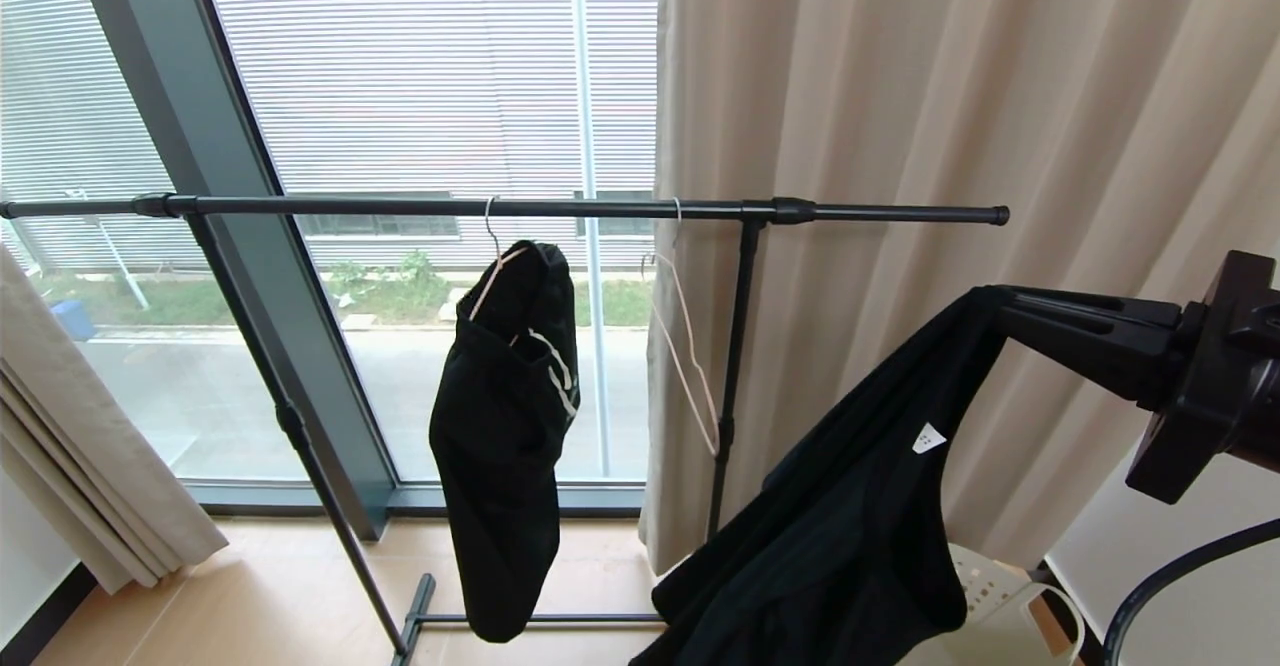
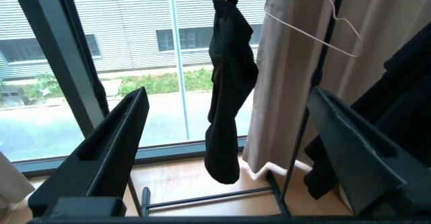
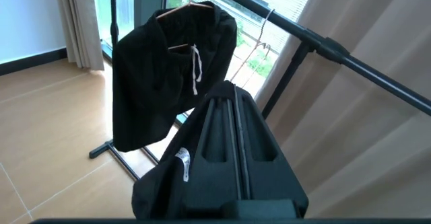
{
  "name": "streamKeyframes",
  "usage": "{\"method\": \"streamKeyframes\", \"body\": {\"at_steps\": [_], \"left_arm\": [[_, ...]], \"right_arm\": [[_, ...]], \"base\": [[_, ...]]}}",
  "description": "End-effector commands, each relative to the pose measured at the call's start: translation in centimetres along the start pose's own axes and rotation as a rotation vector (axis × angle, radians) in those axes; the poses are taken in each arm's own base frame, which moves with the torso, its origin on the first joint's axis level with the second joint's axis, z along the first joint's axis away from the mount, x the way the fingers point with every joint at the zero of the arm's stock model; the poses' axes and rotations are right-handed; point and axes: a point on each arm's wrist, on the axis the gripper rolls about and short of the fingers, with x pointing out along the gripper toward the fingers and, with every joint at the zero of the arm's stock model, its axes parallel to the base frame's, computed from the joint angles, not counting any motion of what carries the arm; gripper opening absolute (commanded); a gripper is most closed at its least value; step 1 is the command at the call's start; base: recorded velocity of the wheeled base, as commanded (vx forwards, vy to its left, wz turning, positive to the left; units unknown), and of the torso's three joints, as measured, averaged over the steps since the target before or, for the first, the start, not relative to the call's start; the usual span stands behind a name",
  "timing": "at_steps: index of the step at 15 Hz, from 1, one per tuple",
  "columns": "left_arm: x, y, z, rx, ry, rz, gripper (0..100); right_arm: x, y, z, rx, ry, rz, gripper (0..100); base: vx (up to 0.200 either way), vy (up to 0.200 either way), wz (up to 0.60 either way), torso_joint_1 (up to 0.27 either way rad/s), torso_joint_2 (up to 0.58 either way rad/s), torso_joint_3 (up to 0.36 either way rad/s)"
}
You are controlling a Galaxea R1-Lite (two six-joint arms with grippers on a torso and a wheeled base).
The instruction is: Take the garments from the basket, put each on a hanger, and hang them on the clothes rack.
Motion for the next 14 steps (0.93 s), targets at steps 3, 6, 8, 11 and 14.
{"method": "streamKeyframes", "body": {"at_steps": [3, 6, 8, 11, 14], "left_arm": [[0.01, 0.0, 0.01, 0.0, 0.001, 0.001, 100], [0.01, 0.0, 0.01, 0.0, 0.001, 0.0, 100], [0.01, 0.0, 0.01, 0.0, 0.001, 0.0, 100], [0.01, 0.0, 0.01, 0.0, 0.001, 0.001, 100], [0.01, 0.0, 0.01, 0.0, 0.001, 0.001, 100]], "right_arm": [[0.07, 0.01, -0.1, 0.0, 0.004, 0.001, 0], [0.11, 0.02, -0.12, 0.0, 0.006, 0.001, 0], [0.11, 0.02, -0.16, 0.0, 0.007, 0.002, 0], [0.24, 0.02, -0.24, 0.001, 0.012, 0.002, 0], [0.2, 0.02, -0.21, 0.001, 0.01, 0.002, 0]], "base": [[0.0, 0.067, 0.0, -0.001, 0.0, 0.002], [0.0, 0.2, 0.0, 0.002, 0.0, 0.004], [0.0, 0.2, 0.0, -0.002, 0.0, 0.002], [-0.133, 0.067, 0.0, 0.001, 0.0, 0.002], [-0.2, 0.0, 0.0, 0.009, 0.01, -0.002]]}}
